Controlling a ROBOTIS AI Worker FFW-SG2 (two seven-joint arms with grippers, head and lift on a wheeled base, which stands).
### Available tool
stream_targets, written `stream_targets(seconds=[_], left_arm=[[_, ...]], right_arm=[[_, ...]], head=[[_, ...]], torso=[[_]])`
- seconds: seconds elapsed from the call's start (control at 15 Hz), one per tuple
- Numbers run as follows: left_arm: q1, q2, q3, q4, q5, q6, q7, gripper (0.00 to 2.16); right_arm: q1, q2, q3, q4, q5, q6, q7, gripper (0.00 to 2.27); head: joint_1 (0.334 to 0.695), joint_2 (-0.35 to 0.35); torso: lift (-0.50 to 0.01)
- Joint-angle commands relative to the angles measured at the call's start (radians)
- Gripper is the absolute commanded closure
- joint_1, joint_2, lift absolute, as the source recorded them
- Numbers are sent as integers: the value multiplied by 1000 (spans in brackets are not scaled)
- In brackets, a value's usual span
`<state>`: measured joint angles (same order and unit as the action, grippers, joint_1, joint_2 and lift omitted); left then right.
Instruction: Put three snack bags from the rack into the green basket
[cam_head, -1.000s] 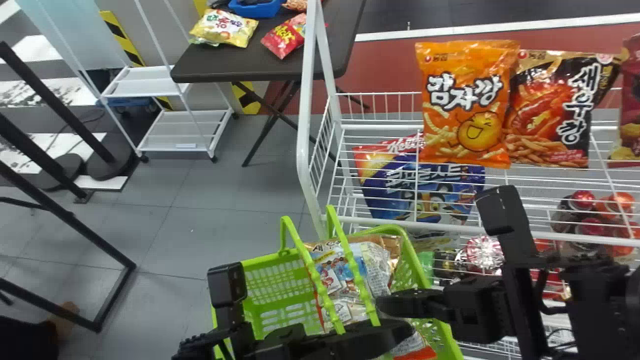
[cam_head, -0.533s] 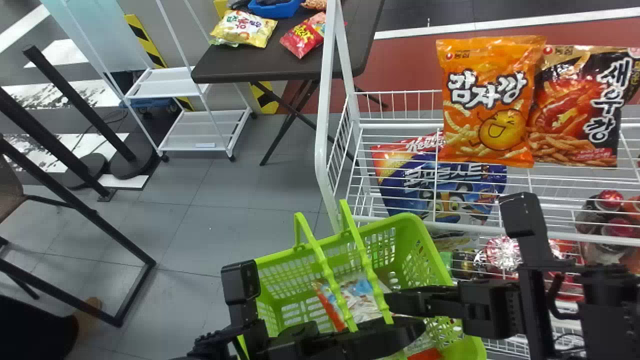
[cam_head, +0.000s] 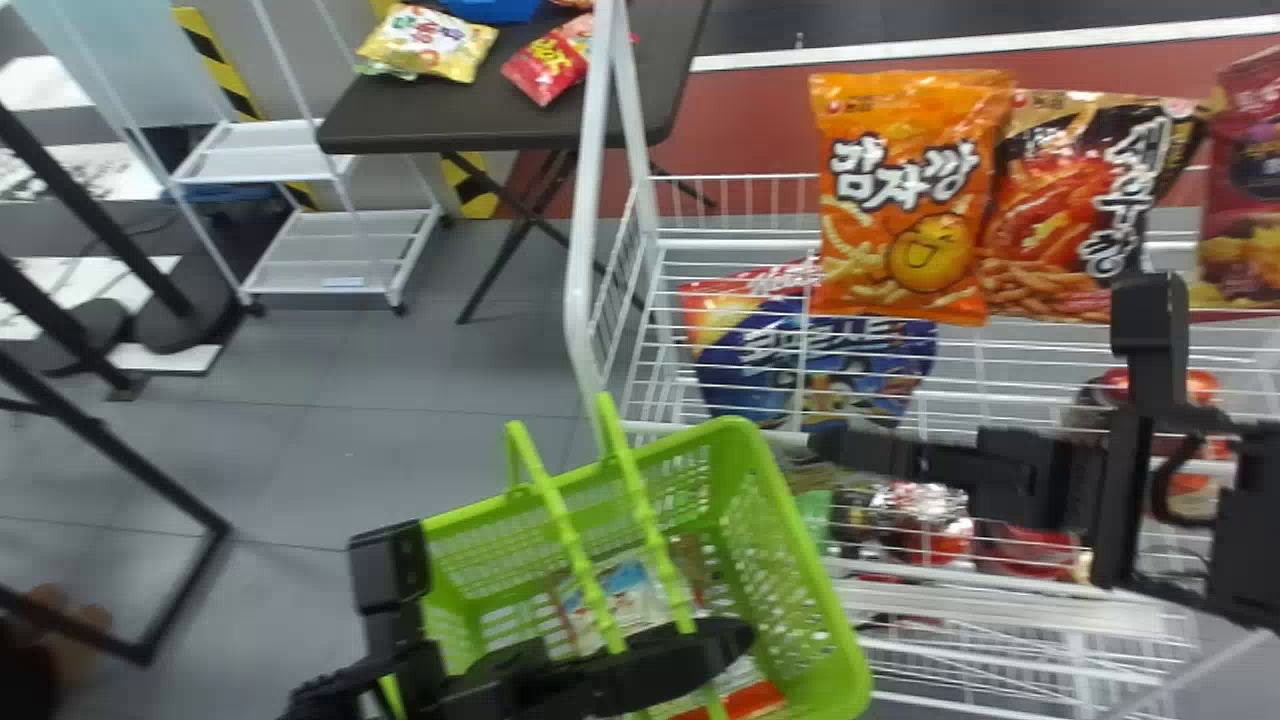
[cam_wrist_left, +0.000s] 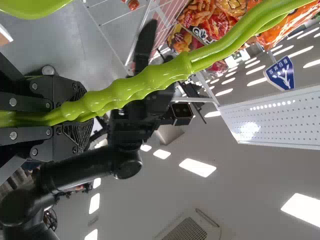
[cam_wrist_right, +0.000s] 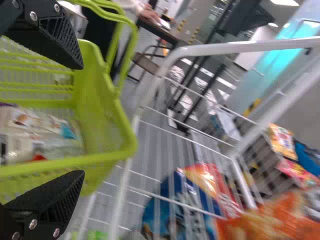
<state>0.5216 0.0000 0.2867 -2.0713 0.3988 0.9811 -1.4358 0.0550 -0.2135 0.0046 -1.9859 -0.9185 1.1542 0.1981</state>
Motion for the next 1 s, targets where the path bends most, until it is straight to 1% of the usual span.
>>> stream_targets(seconds=[0.0, 0.07, 0.13, 0.33, 0.4, 0.47, 0.67, 0.73, 0.8, 0.93], left_arm=[[0, -3, 0, 2, 0, 0, -2, 2145], [0, -3, 0, 2, 0, 0, -2, 2145], [0, -3, 0, 2, 0, 0, -2, 2145], [2, -3, 0, 2, 0, 0, -2, 2145], [5, -3, 0, 0, 0, 0, -2, 2145], [5, -3, 0, 0, 0, 0, -2, 2145], [9, -3, 0, -3, 0, 0, -2, 2145], [12, -3, 0, -3, 0, 0, -2, 2145], [14, -3, 2, -3, 0, 0, -3, 2145], [18, -3, 6, -3, 0, -3, -8, 2145]], right_arm=[[-27, -14, -17, 1, 115, -106, -9, 66], [-40, -17, -8, 10, 170, -170, -19, 70], [-52, -17, 12, 29, 222, -228, -29, 80], [-124, -15, 118, 148, 377, -452, -63, 90], [-153, -7, 156, 207, 415, -535, -69, 93], [-188, -3, 192, 269, 438, -621, -80, 93], [-293, 46, 264, 444, 506, -735, -89, 100], [-323, 60, 282, 499, 510, -759, -89, 124], [-348, 66, 295, 539, 514, -768, -92, 161], [-377, 75, 313, 590, 530, -774, -103, 583]], head=[[695, 111], [695, 56], [695, 32], [695, -21], [695, -32], [695, -32], [695, -19], [695, -11], [695, 7], [695, 22]], torso=[[0], [0], [0], [0], [0], [0], [0], [0], [0], [0]])
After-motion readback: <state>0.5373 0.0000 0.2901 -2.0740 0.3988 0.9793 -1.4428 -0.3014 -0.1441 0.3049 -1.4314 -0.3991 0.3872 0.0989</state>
